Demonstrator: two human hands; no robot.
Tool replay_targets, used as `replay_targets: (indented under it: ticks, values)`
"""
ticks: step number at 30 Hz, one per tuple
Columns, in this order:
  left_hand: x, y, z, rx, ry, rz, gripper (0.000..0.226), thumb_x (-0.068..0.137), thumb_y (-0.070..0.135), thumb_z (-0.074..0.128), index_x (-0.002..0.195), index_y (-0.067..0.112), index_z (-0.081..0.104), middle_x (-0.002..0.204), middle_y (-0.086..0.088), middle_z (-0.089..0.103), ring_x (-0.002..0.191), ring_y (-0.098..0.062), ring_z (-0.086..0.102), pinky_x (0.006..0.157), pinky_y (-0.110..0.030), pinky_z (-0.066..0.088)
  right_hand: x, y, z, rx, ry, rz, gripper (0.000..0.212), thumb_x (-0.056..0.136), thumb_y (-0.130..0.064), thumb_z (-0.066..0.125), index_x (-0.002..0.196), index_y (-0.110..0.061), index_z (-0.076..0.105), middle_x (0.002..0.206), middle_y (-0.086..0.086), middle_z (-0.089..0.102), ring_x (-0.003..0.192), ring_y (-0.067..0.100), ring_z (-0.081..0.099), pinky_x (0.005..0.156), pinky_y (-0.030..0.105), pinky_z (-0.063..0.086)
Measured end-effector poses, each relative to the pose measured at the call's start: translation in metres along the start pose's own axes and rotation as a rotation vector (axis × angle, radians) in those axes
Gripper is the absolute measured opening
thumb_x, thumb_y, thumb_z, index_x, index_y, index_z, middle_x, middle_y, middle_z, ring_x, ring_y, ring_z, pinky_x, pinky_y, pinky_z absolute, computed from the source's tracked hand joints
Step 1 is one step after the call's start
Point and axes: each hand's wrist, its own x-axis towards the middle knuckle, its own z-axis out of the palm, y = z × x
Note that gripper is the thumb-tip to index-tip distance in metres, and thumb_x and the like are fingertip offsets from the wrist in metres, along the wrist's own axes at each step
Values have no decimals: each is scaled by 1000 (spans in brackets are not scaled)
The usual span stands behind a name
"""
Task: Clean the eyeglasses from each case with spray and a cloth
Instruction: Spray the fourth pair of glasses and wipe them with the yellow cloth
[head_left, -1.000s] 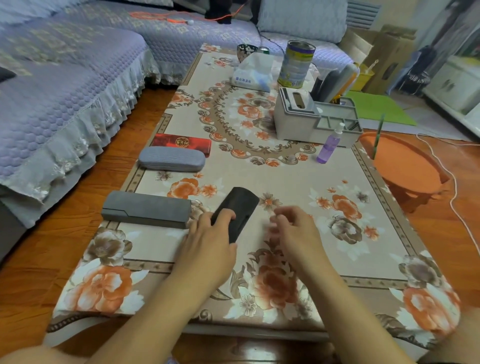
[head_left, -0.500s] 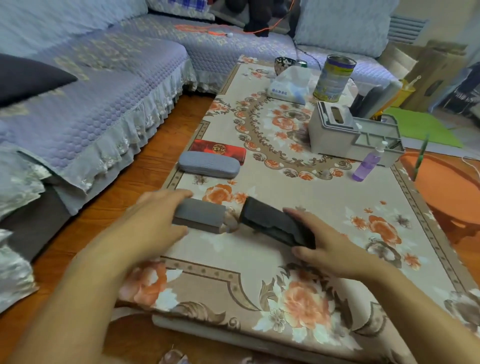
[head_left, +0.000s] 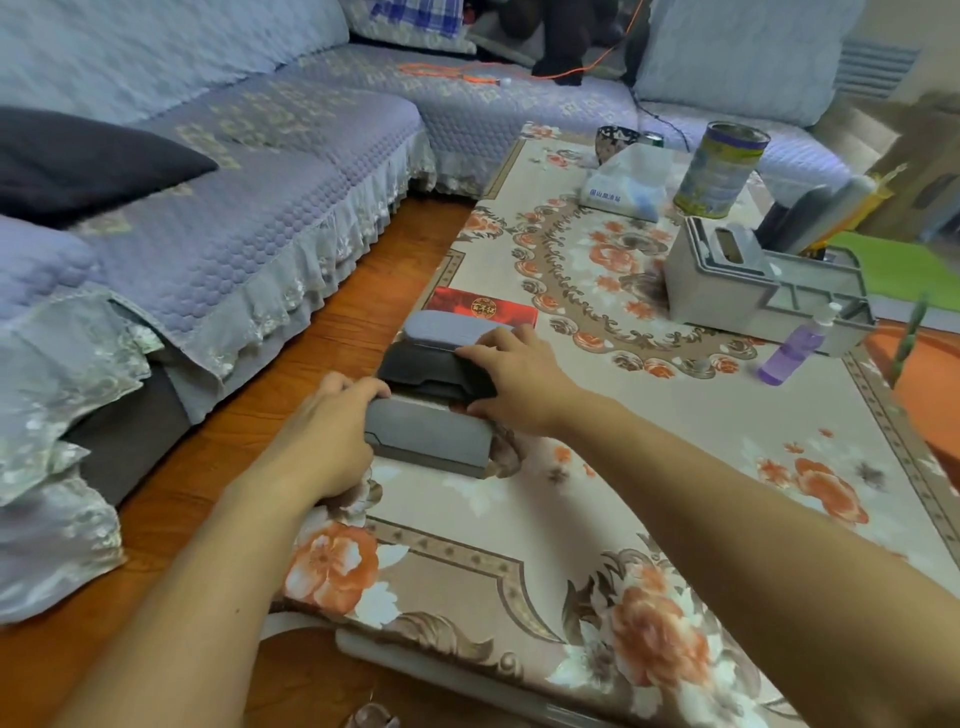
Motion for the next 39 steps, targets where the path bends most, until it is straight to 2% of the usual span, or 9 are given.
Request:
replay_targets:
  ticks: [4, 8, 13, 17, 21, 27, 31, 36, 39]
  values:
    - [-8, 3, -2, -3, -80, 64, 63, 84, 15, 77, 131, 45, 48, 118, 11, 39, 101, -13, 51, 83, -30, 49, 4, -6, 11, -38, 83, -28, 62, 88, -51, 69, 142, -30, 47, 129, 4, 48, 118, 26, 39, 99, 39, 37]
    - [-15, 17, -4, -43, -159, 79, 60, 83, 17, 80, 127, 44, 50, 113, 10, 38, 88, -13, 56, 66, -24, 50, 3, -11, -4, -21, 57, 56, 52, 89, -51, 67, 133, -27, 53, 123, 5, 51, 113, 26, 45, 94, 39, 43]
    - [-28, 66, 18, -19, -227, 217, 57, 80, 40, 81, 125, 50, 47, 115, 13, 40, 101, -12, 52, 78, -26, 48, -93, 6, -30, 347, 202, 196, 38, 99, -50, 54, 131, -30, 58, 129, -5, 54, 118, 12, 48, 100, 32, 44]
    - [-47, 132, 80, -130, -156, 408, 61, 84, 46, 75, 137, 42, 45, 115, 9, 36, 103, -17, 50, 88, -30, 48, -213, 54, -22, 354, 106, 288, 45, 100, -48, 53, 141, -31, 52, 139, -8, 51, 129, 10, 43, 111, 30, 35]
    - [-52, 181, 126, -298, -230, 496, 65, 84, 45, 76, 142, 36, 48, 115, 9, 39, 107, -17, 49, 98, -37, 49, -303, 99, -12, 313, -42, 359, 61, 98, -43, 60, 154, -33, 38, 155, -10, 37, 141, 9, 32, 120, 31, 26]
    - [-43, 195, 128, -381, -360, 502, 78, 84, 49, 77, 150, 42, 36, 133, 12, 43, 124, -12, 42, 106, -34, 40, -340, 122, -8, 318, 33, 367, 55, 93, -33, 70, 144, -23, 54, 138, -12, 50, 126, 11, 50, 108, 39, 45]
    - [-43, 195, 124, -281, -292, 508, 87, 77, 53, 80, 151, 45, 34, 113, 20, 40, 126, -17, 34, 109, -40, 37, -343, 124, -12, 296, 37, 310, 52, 97, -40, 63, 145, -23, 55, 135, -13, 53, 119, 9, 54, 101, 33, 48]
    - [-40, 196, 127, -365, -277, 449, 109, 69, 52, 87, 148, 65, 12, 129, 12, 40, 131, -16, 37, 111, -40, 36, -327, 146, -29, 311, 54, 321, 26, 105, -33, 51, 118, -20, 69, 106, -4, 71, 94, 15, 63, 81, 31, 47]
    - [-40, 197, 127, -379, -305, 423, 112, 68, 54, 87, 145, 70, 7, 143, 10, 28, 140, -15, 29, 118, -43, 30, -304, 162, -26, 446, 62, 515, 39, 105, -31, 49, 80, -8, 67, 79, 10, 64, 75, 23, 57, 69, 36, 40]
